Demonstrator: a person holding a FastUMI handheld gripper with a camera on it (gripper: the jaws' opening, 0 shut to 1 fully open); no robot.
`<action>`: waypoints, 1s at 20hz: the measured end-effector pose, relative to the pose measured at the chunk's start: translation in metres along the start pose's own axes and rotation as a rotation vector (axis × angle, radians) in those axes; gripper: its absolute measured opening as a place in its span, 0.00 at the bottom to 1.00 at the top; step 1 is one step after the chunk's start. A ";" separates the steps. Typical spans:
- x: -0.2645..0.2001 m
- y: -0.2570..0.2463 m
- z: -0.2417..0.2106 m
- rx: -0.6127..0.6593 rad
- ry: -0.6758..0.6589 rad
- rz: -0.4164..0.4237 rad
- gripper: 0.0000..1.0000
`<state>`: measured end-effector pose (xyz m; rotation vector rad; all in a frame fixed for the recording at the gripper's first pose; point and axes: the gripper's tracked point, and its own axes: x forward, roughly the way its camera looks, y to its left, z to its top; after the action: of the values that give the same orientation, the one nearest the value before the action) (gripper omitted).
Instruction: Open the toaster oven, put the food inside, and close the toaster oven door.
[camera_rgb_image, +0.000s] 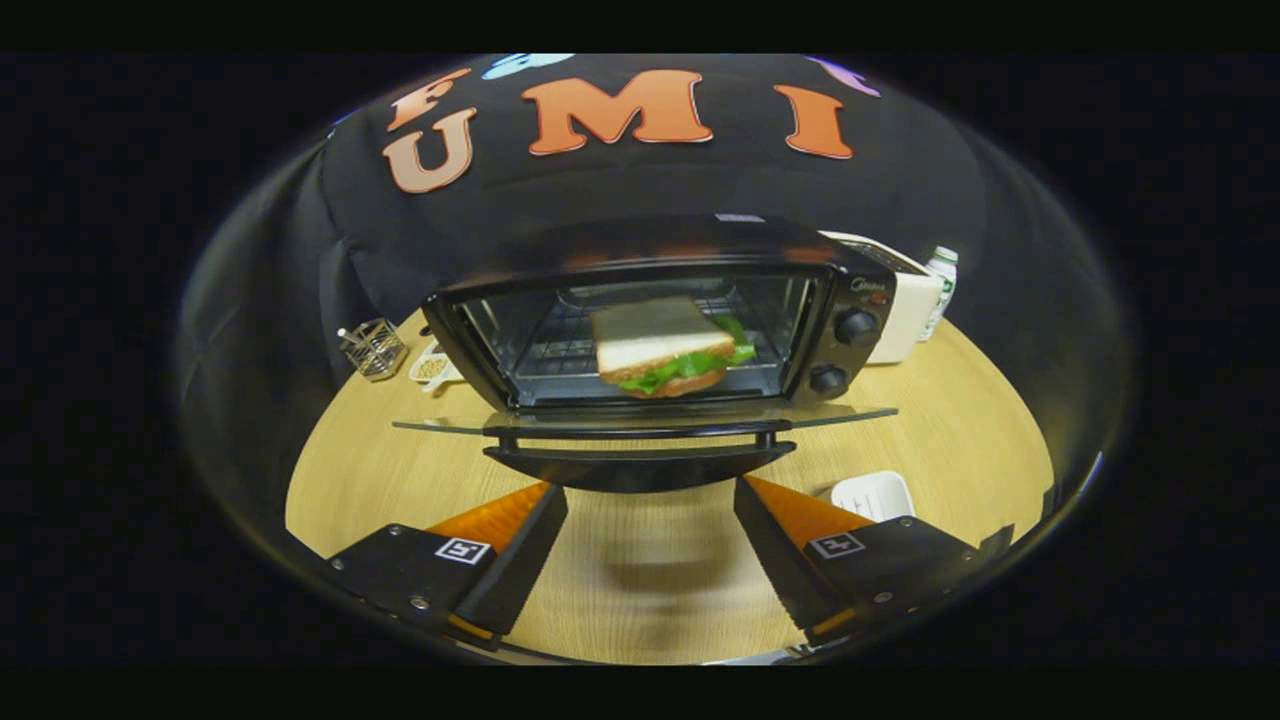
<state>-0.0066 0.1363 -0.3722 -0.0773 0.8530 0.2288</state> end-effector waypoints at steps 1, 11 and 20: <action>0.002 0.000 0.006 -0.002 -0.010 0.002 0.99; 0.031 -0.009 0.065 -0.011 -0.094 0.012 0.99; 0.037 -0.012 0.091 -0.003 -0.168 0.018 0.99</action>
<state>0.0867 0.1449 -0.3402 -0.0525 0.6863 0.2500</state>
